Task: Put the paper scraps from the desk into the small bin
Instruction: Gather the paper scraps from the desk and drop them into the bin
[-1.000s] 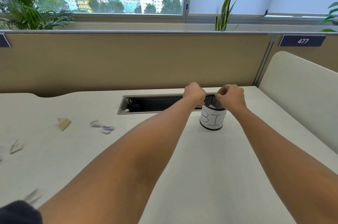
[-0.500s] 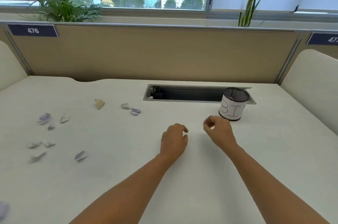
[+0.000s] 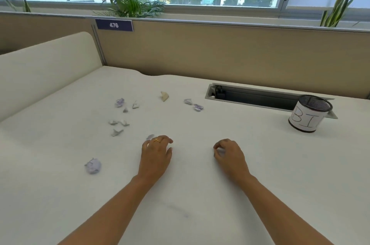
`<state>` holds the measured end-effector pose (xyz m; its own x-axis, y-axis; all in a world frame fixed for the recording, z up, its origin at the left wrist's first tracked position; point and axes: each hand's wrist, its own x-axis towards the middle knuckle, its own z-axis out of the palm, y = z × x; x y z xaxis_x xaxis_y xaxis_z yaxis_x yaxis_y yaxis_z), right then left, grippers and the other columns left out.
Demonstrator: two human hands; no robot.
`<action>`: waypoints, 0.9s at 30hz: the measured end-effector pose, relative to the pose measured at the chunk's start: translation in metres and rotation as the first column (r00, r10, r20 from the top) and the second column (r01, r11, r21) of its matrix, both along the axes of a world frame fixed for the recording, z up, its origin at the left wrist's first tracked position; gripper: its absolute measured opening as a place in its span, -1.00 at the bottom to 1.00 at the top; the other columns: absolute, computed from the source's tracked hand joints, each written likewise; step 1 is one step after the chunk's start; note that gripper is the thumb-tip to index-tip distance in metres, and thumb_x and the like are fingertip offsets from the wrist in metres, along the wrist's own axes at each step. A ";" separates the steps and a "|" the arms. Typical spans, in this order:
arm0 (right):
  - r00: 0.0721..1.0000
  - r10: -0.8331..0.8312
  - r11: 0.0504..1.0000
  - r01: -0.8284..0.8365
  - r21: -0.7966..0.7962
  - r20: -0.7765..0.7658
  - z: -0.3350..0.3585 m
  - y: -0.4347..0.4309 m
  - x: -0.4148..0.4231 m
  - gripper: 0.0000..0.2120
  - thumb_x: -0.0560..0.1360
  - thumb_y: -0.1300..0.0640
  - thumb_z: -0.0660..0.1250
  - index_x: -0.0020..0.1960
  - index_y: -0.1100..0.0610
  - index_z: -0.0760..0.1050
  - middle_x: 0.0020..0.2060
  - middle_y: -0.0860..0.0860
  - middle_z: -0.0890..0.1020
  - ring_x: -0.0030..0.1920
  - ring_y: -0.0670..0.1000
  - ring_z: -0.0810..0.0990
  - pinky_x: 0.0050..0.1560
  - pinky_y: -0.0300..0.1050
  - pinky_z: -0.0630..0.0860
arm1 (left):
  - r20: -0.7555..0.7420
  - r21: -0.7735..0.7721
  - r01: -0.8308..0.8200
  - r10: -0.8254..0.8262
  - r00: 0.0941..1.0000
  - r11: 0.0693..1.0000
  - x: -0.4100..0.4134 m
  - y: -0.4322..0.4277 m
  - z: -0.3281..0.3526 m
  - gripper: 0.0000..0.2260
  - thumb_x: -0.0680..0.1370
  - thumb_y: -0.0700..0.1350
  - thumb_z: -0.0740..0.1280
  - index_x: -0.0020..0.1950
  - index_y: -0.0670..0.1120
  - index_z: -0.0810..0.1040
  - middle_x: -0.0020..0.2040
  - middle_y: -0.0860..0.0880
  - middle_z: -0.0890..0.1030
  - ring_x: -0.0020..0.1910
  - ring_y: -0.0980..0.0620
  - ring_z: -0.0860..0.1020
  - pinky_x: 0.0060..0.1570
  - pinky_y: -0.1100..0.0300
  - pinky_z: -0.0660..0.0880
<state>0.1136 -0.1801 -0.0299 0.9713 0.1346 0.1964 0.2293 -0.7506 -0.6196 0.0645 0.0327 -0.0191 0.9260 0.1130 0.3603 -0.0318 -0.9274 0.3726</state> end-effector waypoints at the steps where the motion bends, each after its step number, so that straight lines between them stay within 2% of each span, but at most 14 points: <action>1: 1.000 0.024 1.000 -0.024 0.001 -0.001 -0.001 0.010 -0.002 -0.88 0.48 0.24 0.27 -0.04 0.20 0.55 0.00 0.04 0.61 0.10 0.03 0.49 -0.05 -0.28 0.30 | -0.001 0.015 -0.042 0.042 0.999 0.999 -0.008 0.013 -0.002 -0.83 0.38 -0.27 0.44 -0.05 -0.12 0.62 0.01 -0.07 0.69 0.08 -0.08 0.64 0.15 -0.14 0.46; 5: 0.991 0.129 0.991 -0.130 -0.021 -0.020 -0.001 0.048 -0.005 -0.85 0.48 0.24 0.25 0.02 0.20 0.54 0.06 0.07 0.59 0.14 0.06 0.48 -0.04 -0.26 0.31 | 0.005 0.072 -0.203 0.203 0.979 0.976 -0.036 0.058 -0.005 -0.78 0.34 -0.29 0.47 -0.04 -0.14 0.62 0.02 -0.13 0.69 0.05 -0.12 0.65 0.15 -0.23 0.45; 8: 0.974 0.215 0.973 -0.220 -0.071 -0.069 0.005 0.075 -0.007 -0.75 0.49 0.21 0.23 0.16 0.18 0.46 0.18 0.06 0.50 0.24 0.07 0.41 0.07 -0.18 0.36 | -0.036 0.107 -0.301 0.306 0.951 0.948 -0.052 0.083 -0.006 -0.73 0.35 -0.27 0.47 0.04 -0.18 0.60 0.13 -0.20 0.63 0.17 -0.17 0.58 0.19 -0.31 0.38; 11: 0.950 0.285 0.946 -0.300 -0.124 -0.129 0.013 0.102 -0.009 -0.65 0.51 0.20 0.22 0.29 0.16 0.35 0.30 0.07 0.40 0.31 0.08 0.34 0.22 -0.11 0.36 | -0.189 0.097 -0.371 0.383 0.904 0.924 -0.064 0.101 -0.003 -0.62 0.51 -0.14 0.32 0.32 -0.13 0.42 0.42 -0.17 0.38 0.45 -0.12 0.29 0.38 -0.24 0.18; 14: 0.919 0.347 0.914 -0.376 -0.154 -0.185 0.019 0.129 -0.010 -0.55 0.51 0.18 0.24 0.38 0.14 0.26 0.38 0.09 0.30 0.37 0.10 0.30 0.29 -0.08 0.33 | -0.317 0.093 -0.394 0.402 0.859 0.915 -0.071 0.114 -0.003 -0.53 0.58 -0.02 0.18 0.47 -0.07 0.17 0.53 -0.10 0.16 0.53 -0.09 0.08 0.44 -0.16 0.12; 17: 0.884 0.395 0.894 -0.432 -0.117 -0.251 0.023 0.153 -0.010 -0.48 0.49 0.18 0.26 0.41 0.07 0.20 0.44 0.09 0.21 0.41 0.13 0.25 0.35 -0.05 0.27 | -0.381 0.022 -0.391 0.370 0.847 0.920 -0.077 0.123 -0.003 -0.51 0.59 -0.01 0.15 0.49 -0.09 0.12 0.53 -0.12 0.17 0.51 -0.09 0.16 0.45 -0.09 0.22; 20: 0.854 0.415 0.877 -0.468 -0.113 -0.315 0.026 0.171 -0.008 -0.41 0.51 0.20 0.24 0.47 0.03 0.10 0.52 0.11 0.06 0.48 0.15 0.13 0.42 0.00 0.20 | -0.362 -0.034 -0.389 0.351 0.863 0.921 -0.082 0.125 -0.001 -0.54 0.59 -0.09 0.15 0.48 -0.09 0.16 0.50 -0.09 0.25 0.44 -0.06 0.29 0.38 0.01 0.33; 22: 0.837 0.433 0.850 -0.503 -0.158 -0.335 0.025 0.178 -0.005 -0.40 0.54 0.23 0.19 0.50 0.03 0.04 0.53 0.11 0.00 0.49 0.16 0.08 0.45 0.00 0.14 | -0.356 -0.036 -0.389 0.352 0.866 0.920 -0.083 0.124 0.000 -0.57 0.60 -0.15 0.12 0.47 -0.08 0.18 0.51 -0.06 0.23 0.47 -0.03 0.26 0.37 0.05 0.33; 27: 0.822 0.463 0.768 -0.559 -0.312 -0.333 0.013 0.186 -0.005 -0.53 0.60 0.22 0.05 0.49 0.15 0.07 0.52 0.13 0.05 0.50 0.18 0.04 0.52 0.02 0.02 | -0.337 -0.003 -0.373 0.350 0.874 0.928 -0.080 0.124 0.001 -0.61 0.60 -0.23 0.11 0.43 -0.10 0.26 0.51 -0.07 0.23 0.47 -0.03 0.25 0.37 0.09 0.30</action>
<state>0.1081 0.0056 -0.0172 0.7444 0.6400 -0.1905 0.5394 -0.7445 -0.3933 -0.0155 0.1568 -0.0185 0.8792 0.4757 0.0264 0.4346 -0.8236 0.3644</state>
